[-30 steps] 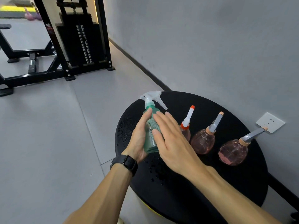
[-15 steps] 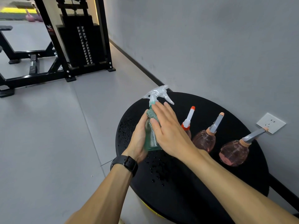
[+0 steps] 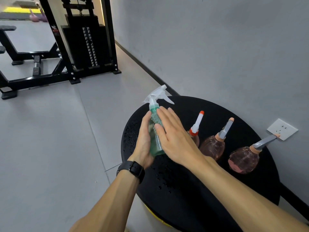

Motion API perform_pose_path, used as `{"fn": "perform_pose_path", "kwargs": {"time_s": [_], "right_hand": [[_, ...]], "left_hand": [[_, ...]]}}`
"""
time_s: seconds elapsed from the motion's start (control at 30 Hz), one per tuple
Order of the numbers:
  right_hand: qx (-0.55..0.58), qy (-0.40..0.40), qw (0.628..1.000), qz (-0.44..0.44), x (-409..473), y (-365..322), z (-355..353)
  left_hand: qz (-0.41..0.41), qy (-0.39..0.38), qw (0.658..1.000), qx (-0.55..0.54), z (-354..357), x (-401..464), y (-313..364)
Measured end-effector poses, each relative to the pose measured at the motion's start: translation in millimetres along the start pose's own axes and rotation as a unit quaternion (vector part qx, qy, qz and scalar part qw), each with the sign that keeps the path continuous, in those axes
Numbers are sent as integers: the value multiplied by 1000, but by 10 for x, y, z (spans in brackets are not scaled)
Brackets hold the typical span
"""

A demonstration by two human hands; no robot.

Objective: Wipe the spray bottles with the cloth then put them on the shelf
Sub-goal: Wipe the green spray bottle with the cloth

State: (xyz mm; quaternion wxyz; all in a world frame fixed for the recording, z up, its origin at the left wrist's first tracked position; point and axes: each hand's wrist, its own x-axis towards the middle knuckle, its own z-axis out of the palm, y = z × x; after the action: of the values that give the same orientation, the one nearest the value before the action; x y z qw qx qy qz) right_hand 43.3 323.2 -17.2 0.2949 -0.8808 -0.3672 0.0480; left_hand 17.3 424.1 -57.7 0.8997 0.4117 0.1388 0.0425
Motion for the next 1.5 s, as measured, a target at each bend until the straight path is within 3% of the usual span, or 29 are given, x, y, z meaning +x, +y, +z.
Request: {"fn": "perform_pose_path", "kwargs": {"time_s": [0.33, 0.67, 0.97, 1.3, 1.5], "right_hand": [[-15, 6, 999, -39, -382, -38, -13], [-61, 27, 997, -48, -113, -108, -59], [-11, 26, 1000, -2, 168, -111, -135], [27, 1, 1000, 7, -107, -105, -78], [47, -13, 999, 15, -295, -114, -116]], "left_hand": [[-2, -22, 999, -25, -17, -39, 27], [-15, -9, 999, -28, 47, -104, 66], [-55, -22, 998, 19, 74, -141, 104], [-18, -30, 997, -66, 69, -139, 118], [-24, -37, 997, -61, 84, -159, 129]]}}
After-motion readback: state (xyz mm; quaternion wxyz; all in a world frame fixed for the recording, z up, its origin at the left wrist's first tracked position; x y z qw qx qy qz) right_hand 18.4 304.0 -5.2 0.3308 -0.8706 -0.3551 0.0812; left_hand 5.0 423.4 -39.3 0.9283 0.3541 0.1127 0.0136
